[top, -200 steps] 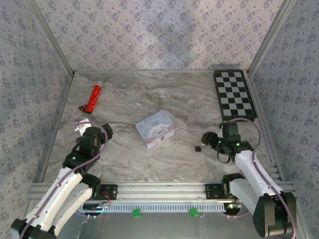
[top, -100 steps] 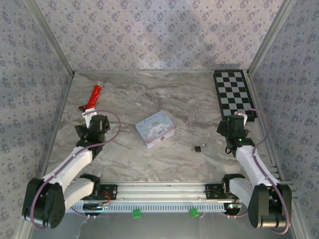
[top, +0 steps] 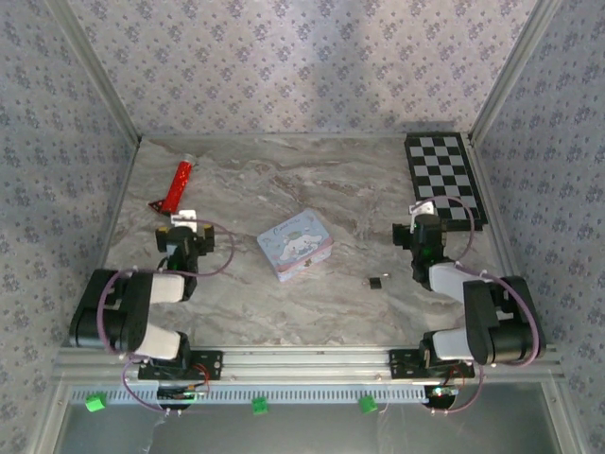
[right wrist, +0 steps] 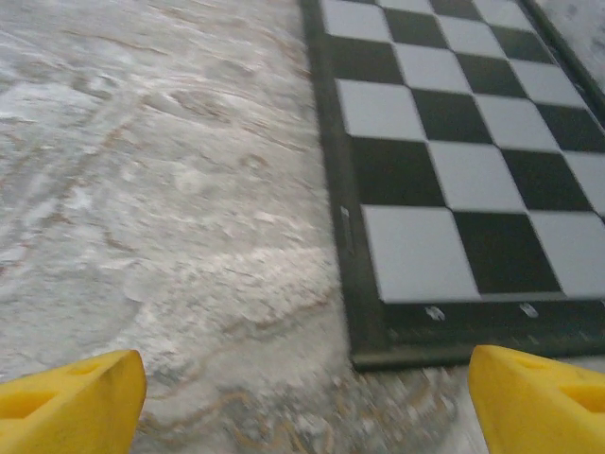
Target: Unlock the padlock with the key
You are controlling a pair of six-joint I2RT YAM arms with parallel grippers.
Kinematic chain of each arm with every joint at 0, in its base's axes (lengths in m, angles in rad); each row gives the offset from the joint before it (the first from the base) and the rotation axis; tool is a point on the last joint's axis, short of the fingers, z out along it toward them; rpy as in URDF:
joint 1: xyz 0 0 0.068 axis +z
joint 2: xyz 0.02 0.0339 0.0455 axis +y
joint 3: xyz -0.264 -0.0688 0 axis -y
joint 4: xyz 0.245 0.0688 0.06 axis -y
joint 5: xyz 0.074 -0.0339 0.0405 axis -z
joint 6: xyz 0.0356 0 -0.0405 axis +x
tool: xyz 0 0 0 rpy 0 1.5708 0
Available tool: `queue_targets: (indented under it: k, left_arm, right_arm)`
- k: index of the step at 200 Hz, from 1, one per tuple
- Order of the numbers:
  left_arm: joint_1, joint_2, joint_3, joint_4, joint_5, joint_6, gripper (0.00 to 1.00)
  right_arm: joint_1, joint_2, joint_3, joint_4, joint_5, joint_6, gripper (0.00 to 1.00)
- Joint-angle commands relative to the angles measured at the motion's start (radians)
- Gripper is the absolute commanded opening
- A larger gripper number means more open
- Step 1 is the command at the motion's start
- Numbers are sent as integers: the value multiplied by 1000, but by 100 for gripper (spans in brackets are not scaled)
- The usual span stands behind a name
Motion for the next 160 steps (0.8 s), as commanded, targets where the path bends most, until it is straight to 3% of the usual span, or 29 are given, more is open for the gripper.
queue_targets:
  k: [1, 9, 19, 26, 34, 52, 67, 77, 95, 117, 160]
  left_arm:
    - [56, 42, 20, 168, 179, -31, 100]
    - [62, 18, 78, 7, 192, -38, 100]
    - [65, 62, 108, 30, 200, -31, 100]
    - [71, 39, 123, -40, 183, -54, 100]
    - [78, 46, 132, -48, 168, -66, 100]
    - [82, 42, 132, -55, 147, -80, 100]
    - [82, 42, 131, -54, 146, -79, 100]
    - [82, 46, 128, -39, 146, -78, 100]
    - [82, 45, 128, -42, 146, -78, 100]
    - [83, 45, 130, -47, 146, -80, 100]
    - [82, 43, 131, -47, 148, -80, 100]
  right_arm:
    - [-29, 8, 19, 90, -143, -73, 89]
    - [-41, 2, 5, 118, -164, -59, 90]
    - [-62, 1, -22, 181, -211, -35, 90]
    - [-77, 28, -57, 273, -236, -20, 90]
    - [-78, 77, -86, 380, -207, -5, 91]
    - [-87, 175, -67, 441, -155, 23, 94]
    - [-116, 154, 0, 259, -150, 70, 98]
    - [-135, 169, -16, 332, -169, 78, 99]
    - [-123, 163, -12, 314, -128, 78, 99]
    - [-98, 164, -32, 355, 10, 99, 99]
    - [-95, 162, -29, 345, 4, 96, 99]
